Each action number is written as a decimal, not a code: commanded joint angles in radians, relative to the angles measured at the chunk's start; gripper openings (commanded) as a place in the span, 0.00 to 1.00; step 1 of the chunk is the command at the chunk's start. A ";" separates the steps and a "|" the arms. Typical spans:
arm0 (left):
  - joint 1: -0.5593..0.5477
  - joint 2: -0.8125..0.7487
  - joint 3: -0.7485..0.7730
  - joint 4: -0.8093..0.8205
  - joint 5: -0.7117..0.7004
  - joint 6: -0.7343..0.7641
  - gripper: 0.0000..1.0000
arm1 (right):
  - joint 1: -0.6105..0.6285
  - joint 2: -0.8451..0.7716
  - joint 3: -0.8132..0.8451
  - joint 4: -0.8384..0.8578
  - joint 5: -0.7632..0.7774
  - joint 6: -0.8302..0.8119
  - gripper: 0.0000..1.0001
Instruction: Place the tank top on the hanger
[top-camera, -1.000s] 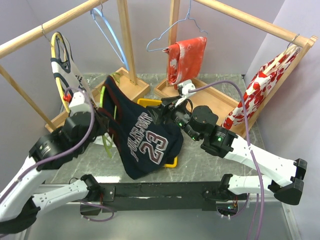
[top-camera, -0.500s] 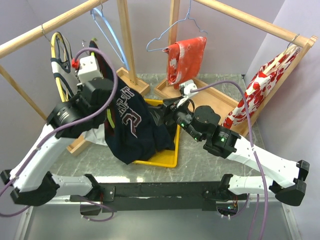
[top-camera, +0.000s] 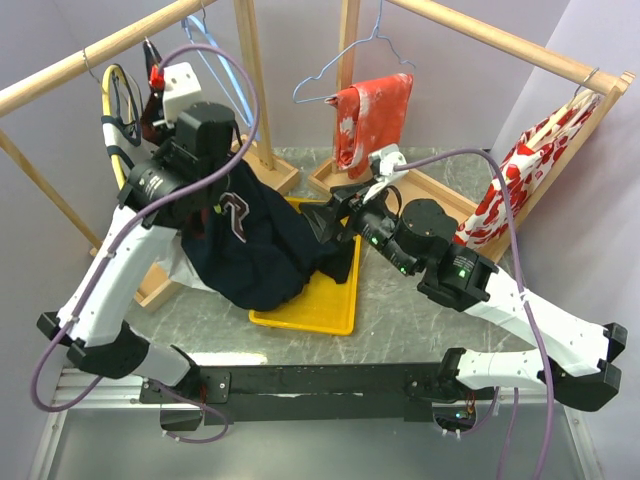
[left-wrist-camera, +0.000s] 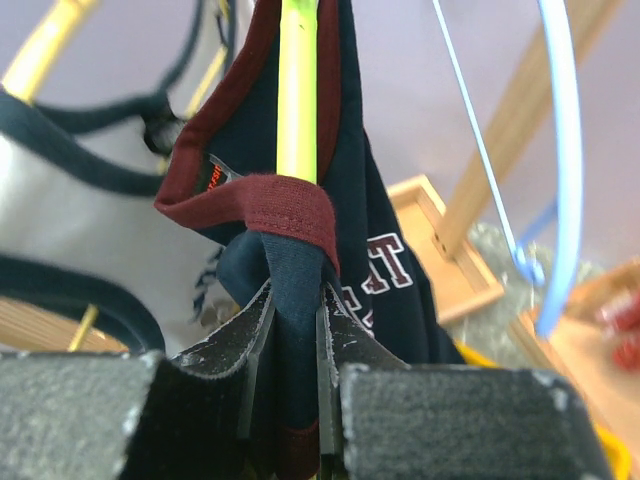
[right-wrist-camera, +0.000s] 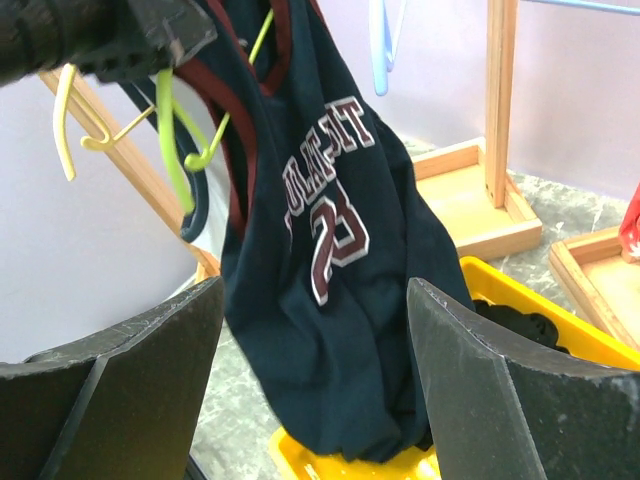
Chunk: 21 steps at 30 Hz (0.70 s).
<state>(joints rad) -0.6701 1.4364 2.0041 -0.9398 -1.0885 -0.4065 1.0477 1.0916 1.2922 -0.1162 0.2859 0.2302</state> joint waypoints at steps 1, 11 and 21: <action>0.049 0.024 0.090 0.150 -0.025 0.084 0.01 | 0.003 0.007 0.045 -0.028 -0.004 -0.011 0.81; 0.222 0.071 0.147 0.182 0.142 0.109 0.01 | 0.003 0.027 0.073 -0.062 0.012 -0.019 0.81; 0.348 0.108 0.130 0.164 0.315 0.081 0.01 | 0.005 0.039 0.076 -0.076 0.009 -0.011 0.81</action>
<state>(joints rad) -0.3595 1.5543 2.1181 -0.8757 -0.8406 -0.3176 1.0477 1.1286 1.3319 -0.1986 0.2901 0.2230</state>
